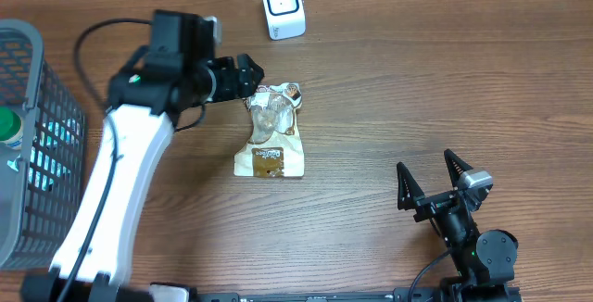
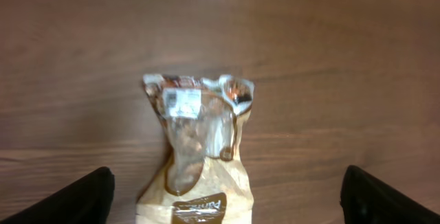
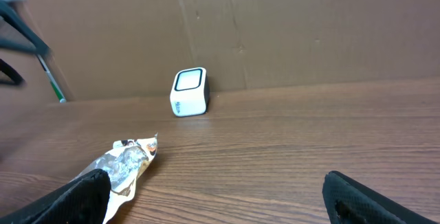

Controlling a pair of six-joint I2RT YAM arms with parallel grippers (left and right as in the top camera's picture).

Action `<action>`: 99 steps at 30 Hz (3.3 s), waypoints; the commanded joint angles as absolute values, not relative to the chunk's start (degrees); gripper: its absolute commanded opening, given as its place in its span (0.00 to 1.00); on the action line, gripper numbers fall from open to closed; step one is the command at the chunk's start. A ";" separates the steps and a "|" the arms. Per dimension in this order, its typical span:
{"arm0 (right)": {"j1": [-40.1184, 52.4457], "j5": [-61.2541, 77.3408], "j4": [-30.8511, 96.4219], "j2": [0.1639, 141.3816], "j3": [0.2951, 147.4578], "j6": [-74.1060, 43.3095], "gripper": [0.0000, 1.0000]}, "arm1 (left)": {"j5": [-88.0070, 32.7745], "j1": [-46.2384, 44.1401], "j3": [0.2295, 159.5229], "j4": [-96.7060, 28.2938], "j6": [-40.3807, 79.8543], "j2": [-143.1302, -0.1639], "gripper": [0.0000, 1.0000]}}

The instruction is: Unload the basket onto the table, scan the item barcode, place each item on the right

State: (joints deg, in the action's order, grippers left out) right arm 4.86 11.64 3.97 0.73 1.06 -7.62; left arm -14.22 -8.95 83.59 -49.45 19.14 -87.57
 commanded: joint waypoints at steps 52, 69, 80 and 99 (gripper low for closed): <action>4.54 11.64 3.66 0.16 0.45 -7.42 1.00 | 8.08 43.38 103.66 -46.61 -6.24 -119.77 1.00; 4.54 11.64 3.66 0.16 0.45 -7.42 1.00 | 9.39 43.51 103.63 -40.40 -3.66 -124.40 0.88; 4.54 11.64 3.66 0.16 0.45 -7.42 1.00 | 9.45 43.44 103.63 -41.15 -3.64 -124.40 0.47; 4.54 11.64 3.66 0.16 0.45 -7.42 1.00 | 9.63 43.48 103.70 -44.95 14.35 -108.05 0.41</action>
State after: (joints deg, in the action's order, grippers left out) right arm 4.86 11.62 3.97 0.73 1.06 -7.62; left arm 8.84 43.24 102.98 -45.47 7.53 -118.41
